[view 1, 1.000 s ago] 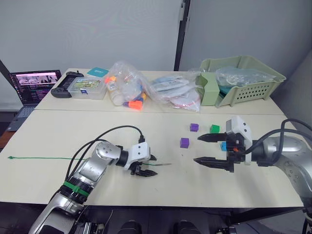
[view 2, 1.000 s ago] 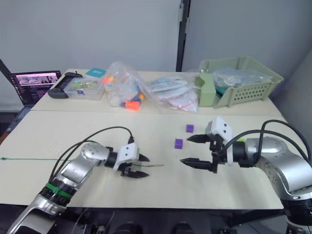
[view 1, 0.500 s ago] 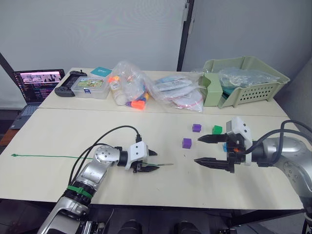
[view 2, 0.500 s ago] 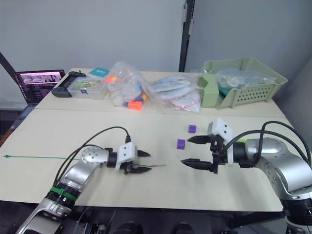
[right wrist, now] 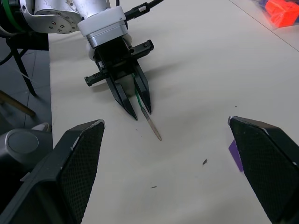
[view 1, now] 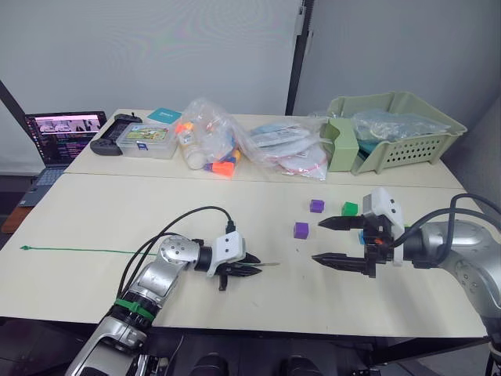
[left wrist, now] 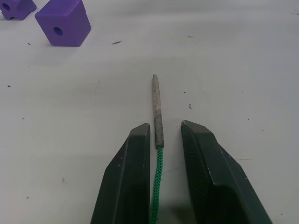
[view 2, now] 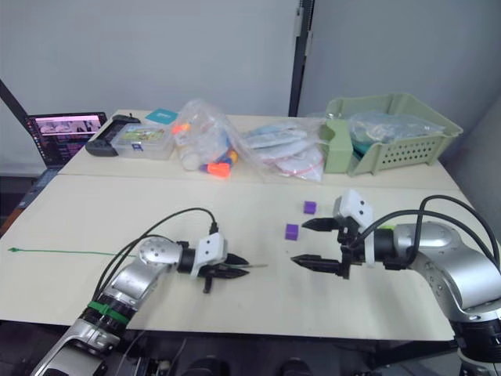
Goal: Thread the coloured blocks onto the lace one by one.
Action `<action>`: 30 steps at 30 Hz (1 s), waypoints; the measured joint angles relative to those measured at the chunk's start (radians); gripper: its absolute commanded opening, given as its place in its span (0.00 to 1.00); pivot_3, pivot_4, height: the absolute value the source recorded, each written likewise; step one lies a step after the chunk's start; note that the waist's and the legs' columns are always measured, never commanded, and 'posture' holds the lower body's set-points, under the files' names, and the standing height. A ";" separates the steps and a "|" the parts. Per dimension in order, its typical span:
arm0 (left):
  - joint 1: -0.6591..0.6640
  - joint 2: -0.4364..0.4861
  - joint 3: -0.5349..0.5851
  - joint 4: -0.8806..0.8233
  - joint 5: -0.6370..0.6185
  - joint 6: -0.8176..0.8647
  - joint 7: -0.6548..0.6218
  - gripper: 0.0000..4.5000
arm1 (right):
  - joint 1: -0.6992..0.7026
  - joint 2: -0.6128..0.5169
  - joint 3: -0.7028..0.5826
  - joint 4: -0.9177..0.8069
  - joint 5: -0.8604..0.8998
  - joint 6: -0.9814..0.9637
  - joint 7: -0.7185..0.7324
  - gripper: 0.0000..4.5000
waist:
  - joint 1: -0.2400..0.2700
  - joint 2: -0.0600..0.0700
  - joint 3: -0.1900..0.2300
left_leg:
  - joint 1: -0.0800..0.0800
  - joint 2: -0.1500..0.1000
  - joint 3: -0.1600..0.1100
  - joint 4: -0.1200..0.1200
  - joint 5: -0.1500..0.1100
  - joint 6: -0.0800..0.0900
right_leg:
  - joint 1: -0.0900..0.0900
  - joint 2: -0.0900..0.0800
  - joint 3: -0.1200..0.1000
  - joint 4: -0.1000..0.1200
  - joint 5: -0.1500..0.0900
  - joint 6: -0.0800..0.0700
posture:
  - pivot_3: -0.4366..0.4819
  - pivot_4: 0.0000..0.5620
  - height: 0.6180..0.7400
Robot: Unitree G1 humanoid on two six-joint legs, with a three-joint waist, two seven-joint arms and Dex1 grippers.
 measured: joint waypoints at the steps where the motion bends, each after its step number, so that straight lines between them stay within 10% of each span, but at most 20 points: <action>1: -0.001 0.000 -0.001 0.000 0.000 0.002 0.000 0.24 | 0.000 0.000 0.000 0.000 0.000 0.000 -0.001 1.00 | 0.000 0.000 0.000 | 0.000 0.000 0.000 0.000 0.000 0.000 | 0.000 0.000 0.000 0.000 0.000 0.000 | 0.48 0.27 1.00; 6: -0.005 -0.002 -0.003 0.004 0.000 0.008 0.002 0.24 | 0.000 0.000 0.001 0.000 0.000 0.000 -0.003 1.00 | 0.001 0.000 0.000 | 0.000 0.000 0.000 0.001 0.000 0.000 | 0.000 0.000 0.000 0.000 0.000 0.000 | 0.48 0.27 1.00; 10: -0.014 -0.010 0.000 0.012 0.000 0.031 0.014 0.01 | 0.002 0.000 0.002 -0.003 0.000 0.000 -0.002 1.00 | 0.000 0.000 0.000 | 0.000 0.000 -0.001 0.003 0.000 0.000 | 0.001 0.000 0.000 0.000 0.000 0.001 | 0.48 0.27 1.00; 30: -0.029 0.086 0.074 -0.256 -0.138 0.322 -0.032 0.01 | 0.293 0.176 -0.226 -0.134 0.119 0.034 -0.243 1.00 | -0.004 0.000 0.000 | -0.004 0.000 -0.006 0.003 0.000 0.001 | -0.001 0.001 0.000 0.000 0.000 0.001 | 0.48 0.27 1.00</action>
